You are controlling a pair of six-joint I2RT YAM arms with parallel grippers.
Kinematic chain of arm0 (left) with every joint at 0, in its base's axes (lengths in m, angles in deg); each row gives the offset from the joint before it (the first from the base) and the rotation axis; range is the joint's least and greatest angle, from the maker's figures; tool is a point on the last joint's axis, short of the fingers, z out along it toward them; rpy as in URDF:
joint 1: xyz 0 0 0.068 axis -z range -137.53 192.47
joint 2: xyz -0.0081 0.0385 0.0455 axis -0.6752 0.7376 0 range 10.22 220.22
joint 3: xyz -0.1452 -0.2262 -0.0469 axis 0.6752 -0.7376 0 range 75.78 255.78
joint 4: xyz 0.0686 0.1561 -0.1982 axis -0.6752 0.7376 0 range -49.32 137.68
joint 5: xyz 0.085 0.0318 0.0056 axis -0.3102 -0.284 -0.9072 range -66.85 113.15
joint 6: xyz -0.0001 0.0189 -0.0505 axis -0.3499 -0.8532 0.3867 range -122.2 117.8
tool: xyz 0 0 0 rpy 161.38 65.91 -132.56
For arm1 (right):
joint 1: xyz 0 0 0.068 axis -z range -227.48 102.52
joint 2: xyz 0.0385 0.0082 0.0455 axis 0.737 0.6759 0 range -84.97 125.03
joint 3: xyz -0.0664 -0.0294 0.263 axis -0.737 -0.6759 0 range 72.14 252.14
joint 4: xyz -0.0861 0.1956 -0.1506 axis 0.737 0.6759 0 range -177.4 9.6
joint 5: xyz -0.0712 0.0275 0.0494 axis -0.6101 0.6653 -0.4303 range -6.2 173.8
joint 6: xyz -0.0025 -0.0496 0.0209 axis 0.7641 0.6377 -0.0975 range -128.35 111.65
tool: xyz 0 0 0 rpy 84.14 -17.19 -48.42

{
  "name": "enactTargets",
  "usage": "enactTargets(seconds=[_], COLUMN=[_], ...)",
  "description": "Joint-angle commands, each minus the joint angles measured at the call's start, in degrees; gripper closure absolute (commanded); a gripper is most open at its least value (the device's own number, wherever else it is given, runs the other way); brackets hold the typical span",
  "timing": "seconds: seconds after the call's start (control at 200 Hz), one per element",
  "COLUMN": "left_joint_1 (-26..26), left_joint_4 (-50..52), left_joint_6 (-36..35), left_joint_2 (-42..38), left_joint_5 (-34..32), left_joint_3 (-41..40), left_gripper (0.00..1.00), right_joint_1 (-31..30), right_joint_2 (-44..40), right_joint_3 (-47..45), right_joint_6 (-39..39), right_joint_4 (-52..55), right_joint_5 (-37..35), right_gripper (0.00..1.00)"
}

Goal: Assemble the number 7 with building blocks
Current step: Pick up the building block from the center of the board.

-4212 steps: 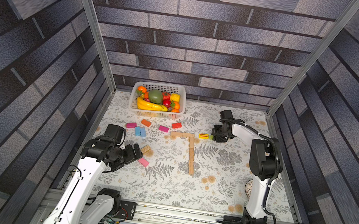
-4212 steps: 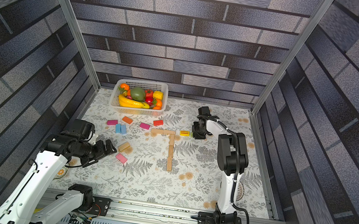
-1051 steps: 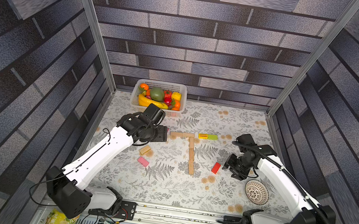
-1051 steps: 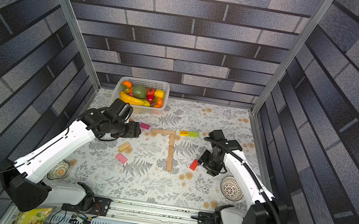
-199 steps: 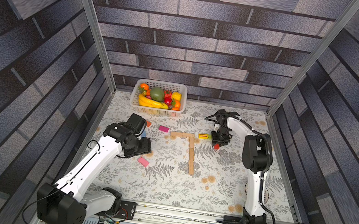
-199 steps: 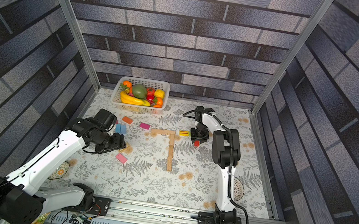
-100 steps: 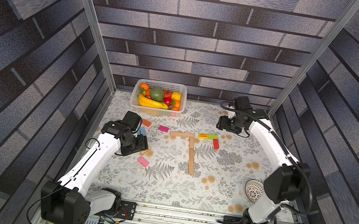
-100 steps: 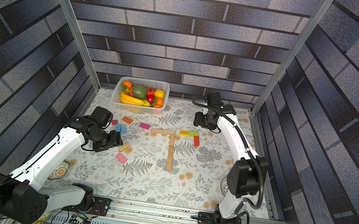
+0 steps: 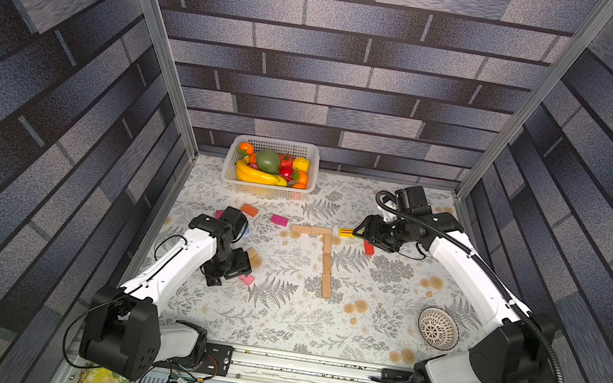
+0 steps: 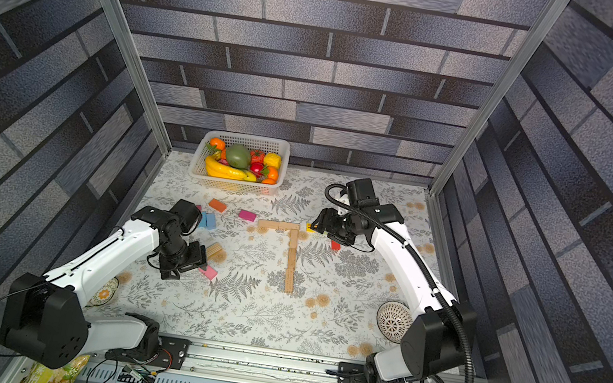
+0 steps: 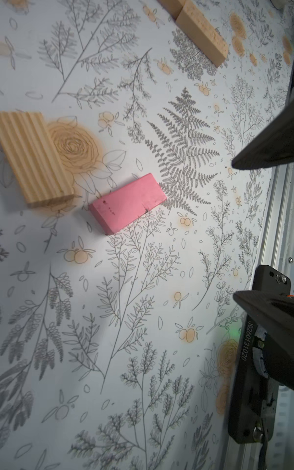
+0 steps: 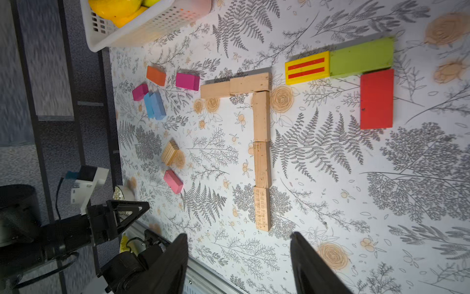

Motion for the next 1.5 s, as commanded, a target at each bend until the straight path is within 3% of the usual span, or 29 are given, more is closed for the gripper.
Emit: enactTargets(seconds=[0.0, 0.18, 0.576, 0.822, 1.077, 1.292, 1.378, 1.498], left_joint_1=[0.0, -0.5, -1.6, -1.4, -0.9, 6.4, 12.7, 22.8], left_joint_4=[-5.0, -13.5, -17.4, -19.0, -17.8, -11.1, -8.3, -2.4], left_joint_6=[13.0, 24.3, 25.2, 24.6, 22.3, 17.3, 14.8, 9.0], left_joint_2=[-0.5, 3.0, 14.0, 16.8, 15.7, 14.3, 16.9, 27.7], left_joint_5=[1.8, 4.6, 3.4, 3.8, 3.1, 1.2, 1.9, 3.3], left_joint_3=[-2.9, -6.9, -5.6, -5.5, -4.4, 6.1, 15.4, 33.6], left_gripper=[0.21, 0.19, 0.22, 0.44, 0.73, 0.94, 0.95, 0.97], right_joint_1=[-1.2, -1.8, -1.8, -1.7, -1.8, -1.7, -1.5, 0.7], right_joint_2=[-0.7, -2.7, -10.8, -14.0, -16.1, -17.5, -18.2, -20.9], right_joint_3=[-1.2, -4.5, -12.6, -13.4, -15.2, -13.2, -11.4, -8.9], right_joint_6=[-1.2, -1.8, -4.0, -4.0, -5.1, -4.7, -4.4, -5.4], right_joint_4=[-3.0, -5.1, -7.4, -5.8, -6.5, -2.9, 1.8, 9.6], right_joint_5=[2.8, 3.2, 2.5, 0.4, 0.0, -3.5, -7.5, -15.7], right_gripper=[0.35, 0.35, 0.35, 0.35, 0.35, 0.35, 0.36, 0.36])
